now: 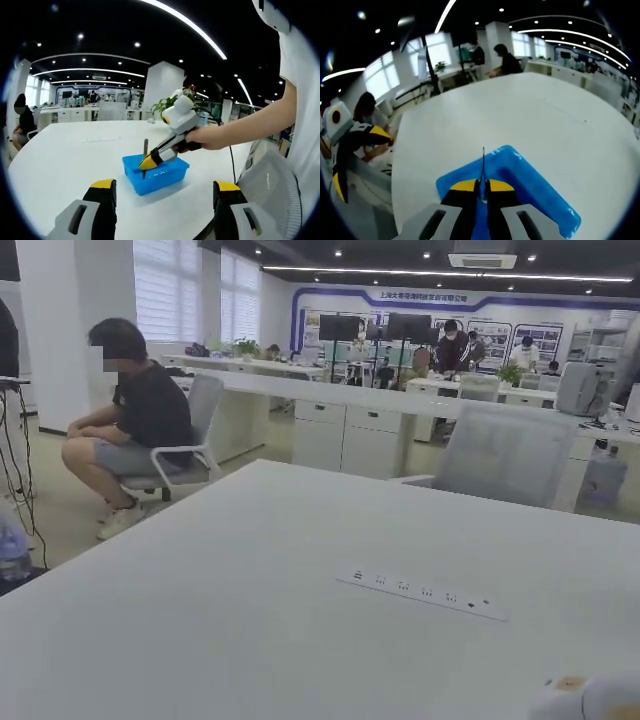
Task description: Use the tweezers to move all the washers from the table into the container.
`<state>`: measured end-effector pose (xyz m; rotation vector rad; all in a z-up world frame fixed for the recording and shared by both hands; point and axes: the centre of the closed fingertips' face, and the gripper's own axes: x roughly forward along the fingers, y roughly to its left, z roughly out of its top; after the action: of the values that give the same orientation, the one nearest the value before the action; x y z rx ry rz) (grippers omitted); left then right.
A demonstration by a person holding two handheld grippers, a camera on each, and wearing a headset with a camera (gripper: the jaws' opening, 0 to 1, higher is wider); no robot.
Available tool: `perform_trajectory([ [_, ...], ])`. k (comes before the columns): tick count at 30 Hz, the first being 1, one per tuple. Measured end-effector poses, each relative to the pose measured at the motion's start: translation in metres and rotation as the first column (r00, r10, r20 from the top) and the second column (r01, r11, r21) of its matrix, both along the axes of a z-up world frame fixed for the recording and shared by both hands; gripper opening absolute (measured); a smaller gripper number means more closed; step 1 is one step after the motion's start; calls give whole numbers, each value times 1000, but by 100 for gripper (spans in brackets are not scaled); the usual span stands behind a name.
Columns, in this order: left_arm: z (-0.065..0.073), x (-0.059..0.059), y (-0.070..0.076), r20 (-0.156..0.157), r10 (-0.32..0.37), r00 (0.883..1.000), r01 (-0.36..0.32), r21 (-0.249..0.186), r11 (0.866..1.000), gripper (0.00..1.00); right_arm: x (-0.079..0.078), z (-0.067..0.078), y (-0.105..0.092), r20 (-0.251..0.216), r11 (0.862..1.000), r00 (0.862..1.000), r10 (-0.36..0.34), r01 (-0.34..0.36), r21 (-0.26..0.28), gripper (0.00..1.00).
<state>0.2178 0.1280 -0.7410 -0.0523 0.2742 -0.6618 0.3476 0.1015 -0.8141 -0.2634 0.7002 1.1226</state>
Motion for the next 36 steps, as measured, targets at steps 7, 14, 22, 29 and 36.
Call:
perform_trajectory([
  [7, 0, 0, 0, -24, 0, 1000, -1, -34, 999, 80, -4, 6, -1, 30, 1000, 999, 10, -10, 6, 4],
  [14, 10, 2, 4, -36, 17, 999, -22, -124, 992, 80, -13, 44, -1, 83, 995, 996, 14, -22, 102, 4],
  [22, 30, 3, 2, -29, -8, 1000, 3, -172, 985, 75, -38, 69, -16, 107, 987, 993, 40, -56, 149, 4],
  [29, 50, 7, -9, -9, -73, 997, 70, -157, 985, 68, -70, 69, -28, 116, 986, 987, 107, -121, 115, 4],
  [36, 44, 1, -32, -58, -239, 969, 239, -8, 971, 45, -105, 54, -31, 123, 965, 960, 251, -257, 43, 3],
])
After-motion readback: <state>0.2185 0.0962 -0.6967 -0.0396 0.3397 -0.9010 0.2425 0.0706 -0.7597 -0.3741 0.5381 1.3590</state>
